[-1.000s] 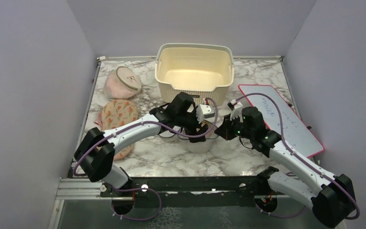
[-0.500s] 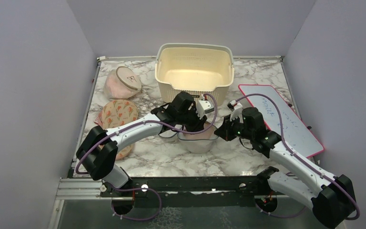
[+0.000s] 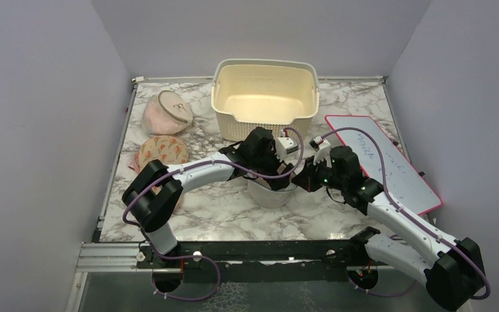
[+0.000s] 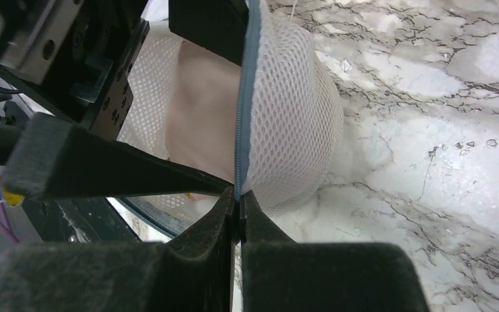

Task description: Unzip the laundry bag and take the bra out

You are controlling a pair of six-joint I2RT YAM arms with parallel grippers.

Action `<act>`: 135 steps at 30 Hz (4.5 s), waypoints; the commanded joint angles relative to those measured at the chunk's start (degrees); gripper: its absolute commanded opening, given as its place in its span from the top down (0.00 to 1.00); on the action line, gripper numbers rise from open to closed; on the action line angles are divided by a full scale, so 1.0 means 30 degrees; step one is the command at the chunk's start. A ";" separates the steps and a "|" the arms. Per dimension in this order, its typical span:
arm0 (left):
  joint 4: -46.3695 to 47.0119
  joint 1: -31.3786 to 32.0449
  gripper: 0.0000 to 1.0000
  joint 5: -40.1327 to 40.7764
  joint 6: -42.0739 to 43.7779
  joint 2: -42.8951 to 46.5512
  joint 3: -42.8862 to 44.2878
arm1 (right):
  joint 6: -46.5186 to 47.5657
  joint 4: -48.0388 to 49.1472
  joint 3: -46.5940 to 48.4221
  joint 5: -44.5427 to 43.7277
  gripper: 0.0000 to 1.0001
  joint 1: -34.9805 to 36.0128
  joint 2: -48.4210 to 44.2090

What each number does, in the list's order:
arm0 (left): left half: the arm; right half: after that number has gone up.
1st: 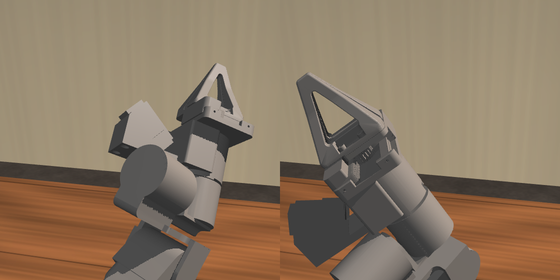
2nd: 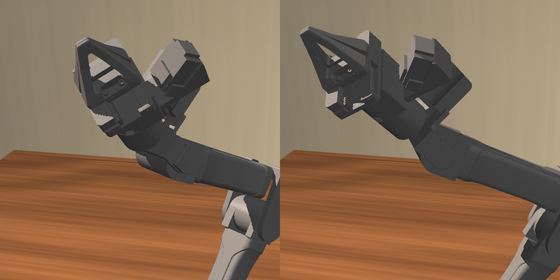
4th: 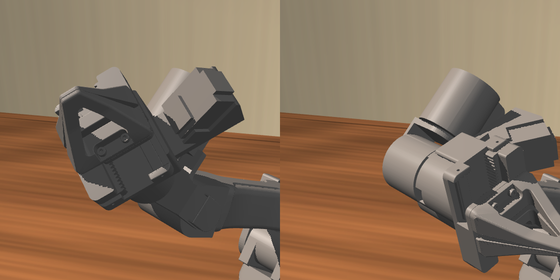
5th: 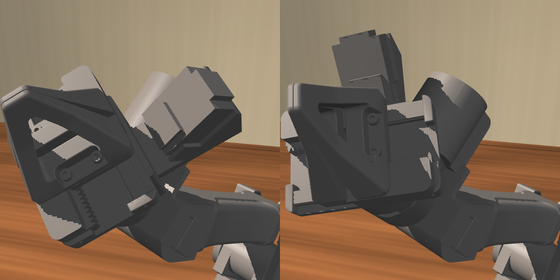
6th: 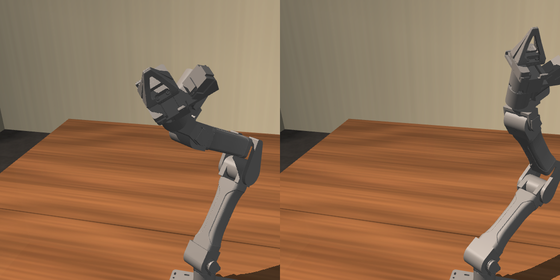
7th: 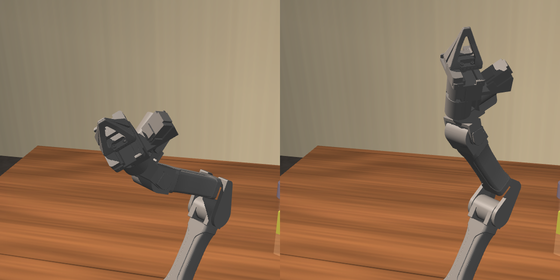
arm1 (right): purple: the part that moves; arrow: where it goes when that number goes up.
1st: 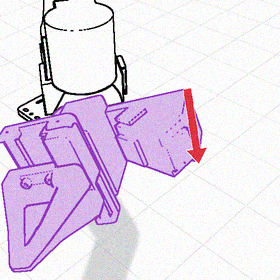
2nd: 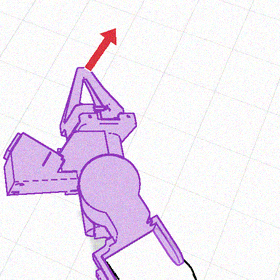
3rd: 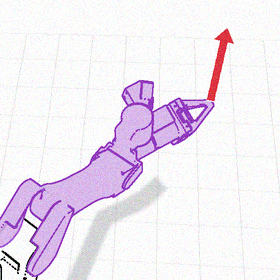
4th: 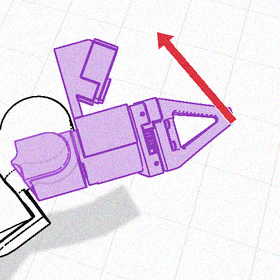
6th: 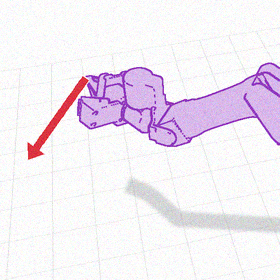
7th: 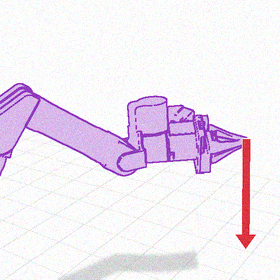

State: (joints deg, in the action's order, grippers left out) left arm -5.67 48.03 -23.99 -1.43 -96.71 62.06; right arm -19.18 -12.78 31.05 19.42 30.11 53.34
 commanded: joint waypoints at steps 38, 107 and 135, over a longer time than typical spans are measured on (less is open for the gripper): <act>0.2130 0.3296 1.00 0.5419 -0.0929 0.5584 -0.3194 | 0.0324 0.1036 -0.0332 0.1239 0.99 0.0069 0.0156; 0.5703 0.1419 1.00 1.6992 0.0964 0.4397 0.9972 | 0.0270 0.0975 -0.0275 0.0587 0.99 0.0064 0.0373; 0.0190 -0.3471 0.26 1.1669 -0.6033 0.2109 0.7636 | 0.0387 0.1092 -0.0242 0.1174 0.99 0.0069 0.0662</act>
State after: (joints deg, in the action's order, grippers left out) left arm -10.85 37.26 17.23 -15.92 -104.81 99.29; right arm -19.16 -10.70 30.26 21.37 30.15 55.24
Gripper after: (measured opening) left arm 0.812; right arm 0.012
